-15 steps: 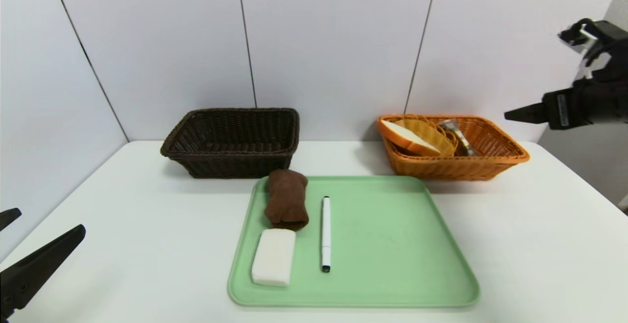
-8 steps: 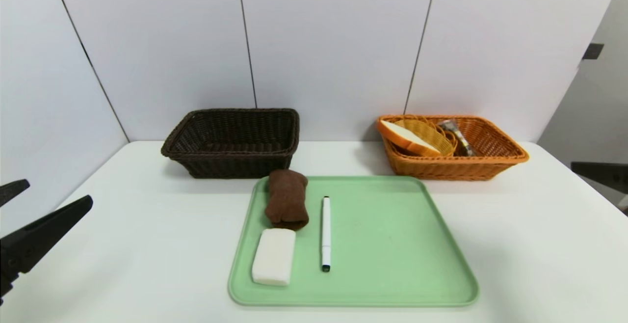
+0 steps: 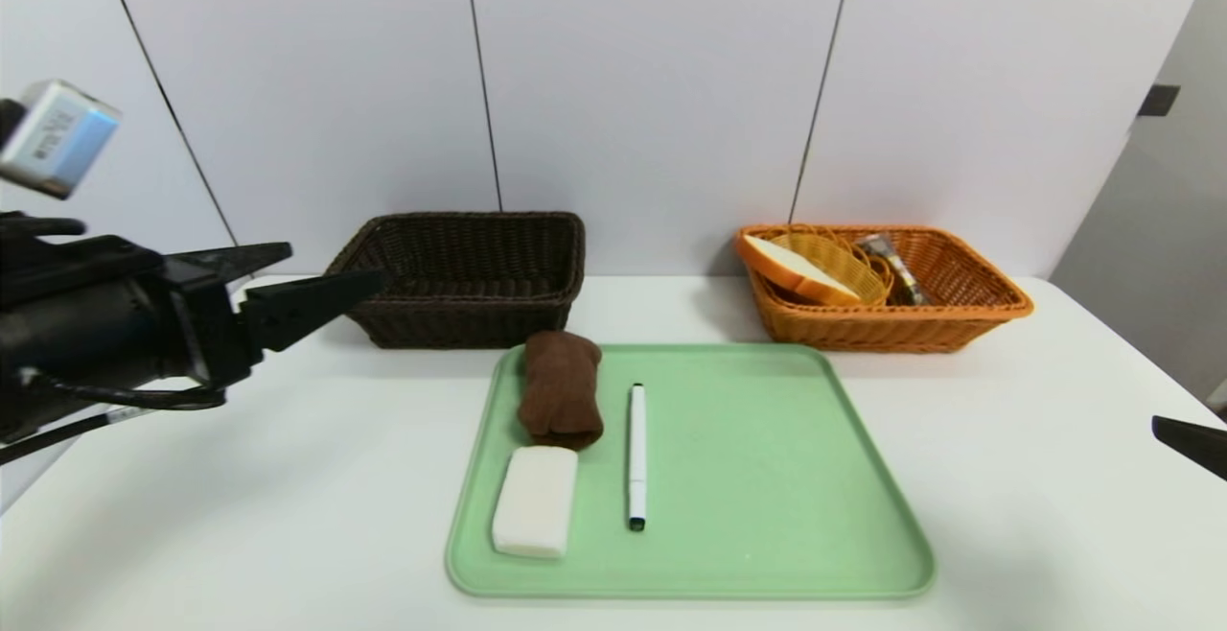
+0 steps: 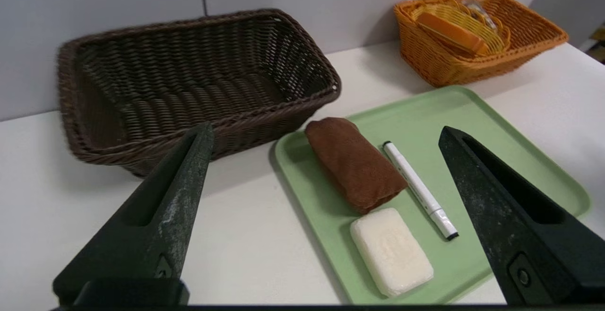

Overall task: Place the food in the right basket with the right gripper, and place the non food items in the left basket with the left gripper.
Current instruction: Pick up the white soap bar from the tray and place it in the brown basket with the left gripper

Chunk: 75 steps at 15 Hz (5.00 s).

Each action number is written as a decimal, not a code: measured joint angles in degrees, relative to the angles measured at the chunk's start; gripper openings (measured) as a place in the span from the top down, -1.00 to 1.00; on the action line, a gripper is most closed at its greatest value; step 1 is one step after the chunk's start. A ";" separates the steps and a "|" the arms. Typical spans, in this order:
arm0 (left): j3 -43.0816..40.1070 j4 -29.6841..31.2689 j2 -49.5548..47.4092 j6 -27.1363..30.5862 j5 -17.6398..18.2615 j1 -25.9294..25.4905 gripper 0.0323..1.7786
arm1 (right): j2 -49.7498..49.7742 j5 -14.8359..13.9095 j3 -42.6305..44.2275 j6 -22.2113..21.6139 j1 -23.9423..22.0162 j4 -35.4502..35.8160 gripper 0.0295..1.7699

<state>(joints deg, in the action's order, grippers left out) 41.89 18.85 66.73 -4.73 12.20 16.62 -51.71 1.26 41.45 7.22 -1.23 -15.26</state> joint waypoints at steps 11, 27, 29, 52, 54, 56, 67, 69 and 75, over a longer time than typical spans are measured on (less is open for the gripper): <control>6.64 -10.30 20.86 6.85 -1.79 7.25 -0.90 | 1.24 -0.74 -1.51 1.02 0.00 -0.46 -0.91; 37.16 -64.55 23.89 -22.91 -16.77 23.34 -0.90 | 3.32 -0.74 -5.46 3.19 0.00 0.05 -0.91; 37.41 -64.82 26.37 -25.72 -20.80 24.17 -0.90 | 3.58 -0.74 -5.71 3.52 0.00 0.02 -0.91; 35.18 -53.63 39.99 -35.27 -22.02 29.50 -0.90 | 9.33 -0.77 -11.13 5.27 0.00 -0.66 -0.92; 34.40 -53.47 40.52 -35.26 -22.06 28.92 -0.90 | 9.50 -0.71 -11.30 5.24 0.00 -0.66 -0.92; 34.00 -51.98 41.20 -35.23 -22.04 28.64 -0.90 | 9.63 -0.74 -11.52 5.24 0.00 -0.52 -0.92; 32.48 -49.10 44.09 -35.17 -23.86 28.22 -0.90 | 9.52 -0.62 -11.41 5.24 0.00 -0.13 -0.92; 30.42 -45.97 44.11 -34.95 -24.82 28.20 -0.90 | 9.41 -0.51 -11.41 5.24 0.00 -0.02 -0.92; 28.21 -43.29 43.89 -34.38 -25.62 28.20 -0.13 | 9.33 -0.41 -11.57 5.16 0.00 -0.04 -0.92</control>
<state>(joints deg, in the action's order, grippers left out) 70.10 -24.44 110.62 -39.11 -13.42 44.81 -42.39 0.84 29.88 12.37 -1.23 -15.30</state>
